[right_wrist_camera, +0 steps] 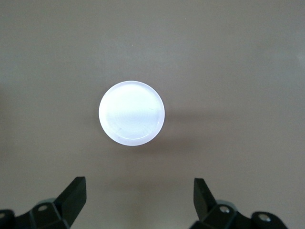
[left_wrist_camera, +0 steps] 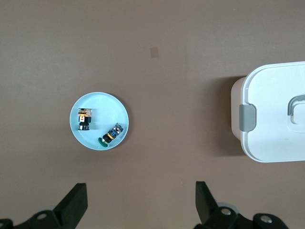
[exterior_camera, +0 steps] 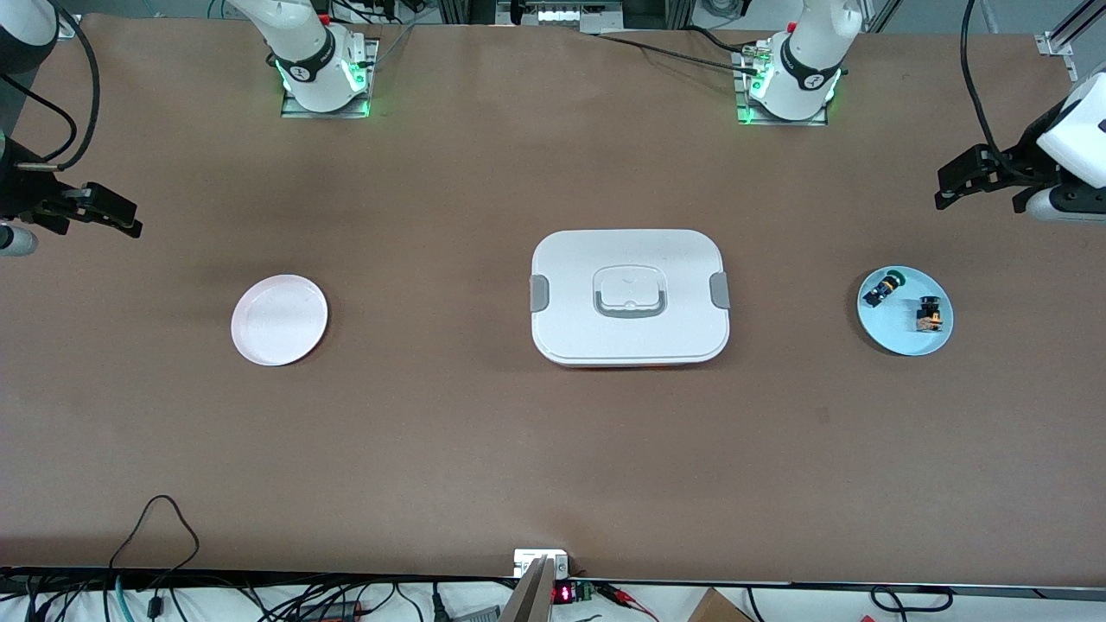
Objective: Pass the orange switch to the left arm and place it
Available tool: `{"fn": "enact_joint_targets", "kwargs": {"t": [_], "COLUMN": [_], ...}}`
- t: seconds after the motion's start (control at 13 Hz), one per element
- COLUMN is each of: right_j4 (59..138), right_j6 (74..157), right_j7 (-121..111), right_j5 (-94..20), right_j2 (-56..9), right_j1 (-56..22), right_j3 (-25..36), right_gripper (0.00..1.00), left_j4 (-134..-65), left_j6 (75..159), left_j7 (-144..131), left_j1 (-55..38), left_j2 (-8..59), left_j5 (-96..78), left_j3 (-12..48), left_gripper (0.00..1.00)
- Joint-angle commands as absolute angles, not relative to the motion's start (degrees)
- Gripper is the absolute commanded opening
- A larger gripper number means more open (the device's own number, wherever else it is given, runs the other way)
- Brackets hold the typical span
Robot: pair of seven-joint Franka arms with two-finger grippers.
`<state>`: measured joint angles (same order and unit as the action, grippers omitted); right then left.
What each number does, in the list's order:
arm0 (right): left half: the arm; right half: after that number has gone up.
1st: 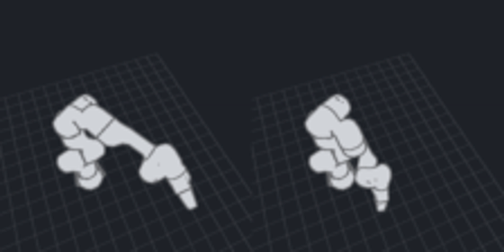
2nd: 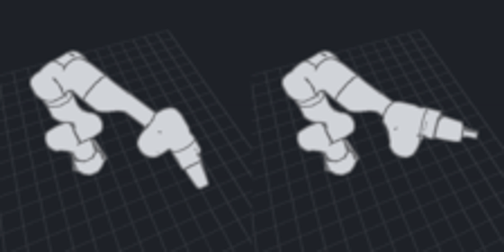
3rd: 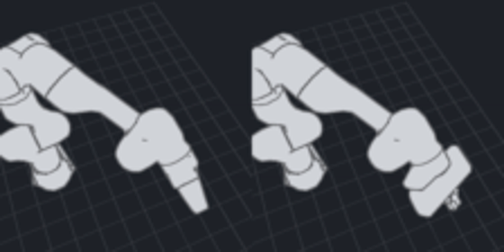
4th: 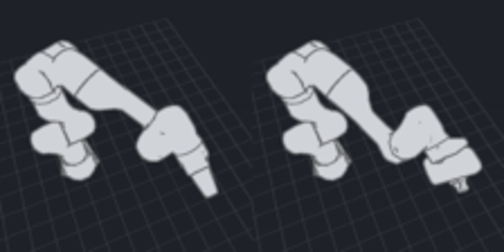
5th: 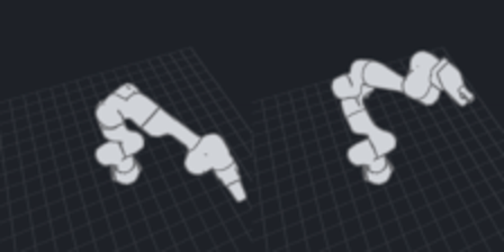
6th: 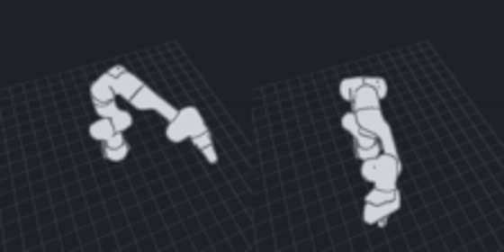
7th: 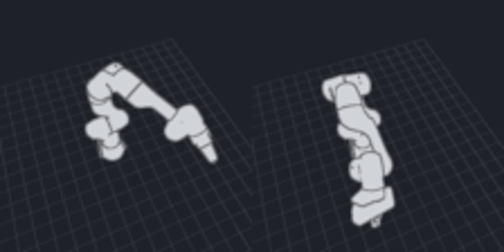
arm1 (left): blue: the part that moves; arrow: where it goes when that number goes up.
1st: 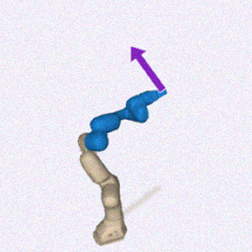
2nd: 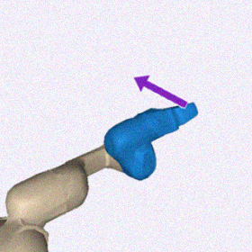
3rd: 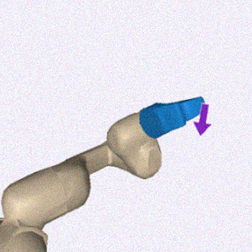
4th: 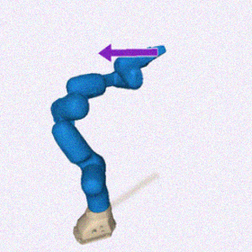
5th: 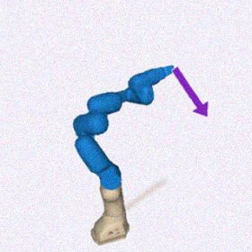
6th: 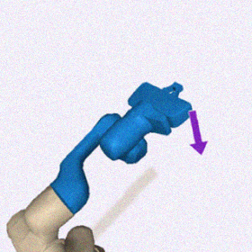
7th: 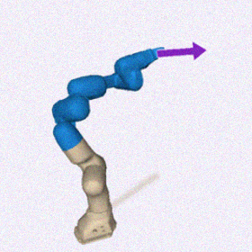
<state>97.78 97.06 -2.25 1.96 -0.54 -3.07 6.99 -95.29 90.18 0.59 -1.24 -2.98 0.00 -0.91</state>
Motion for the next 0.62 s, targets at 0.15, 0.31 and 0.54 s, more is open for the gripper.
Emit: {"fn": "enact_joint_targets", "kwargs": {"t": [0.15, 0.31, 0.54], "right_j4": [96.16, 95.63, 95.62], "right_j6": [96.24, 96.06, 96.06], "right_j7": [-2.29, -2.20, -2.11], "right_j5": [1.41, 1.32, 1.23], "right_j2": [-0.97, -1.05, -1.05], "right_j1": [-2.99, -2.99, -2.99], "right_j3": [6.94, 6.94, 6.94], "right_gripper": [1.00, 1.00, 1.00], "left_j4": [-92.13, -90.70, -90.53], "left_j6": [91.06, 90.44, 89.82], "left_j7": [-0.71, -1.06, -0.97], "left_j1": [-2.37, -2.29, -2.20], "left_j2": [-1.68, -0.44, -0.53], "left_j5": [-0.70, -0.70, -0.79], "left_j3": [-1.93, -2.02, -2.20], "left_gripper": [1.00, 1.00, 1.00]}}
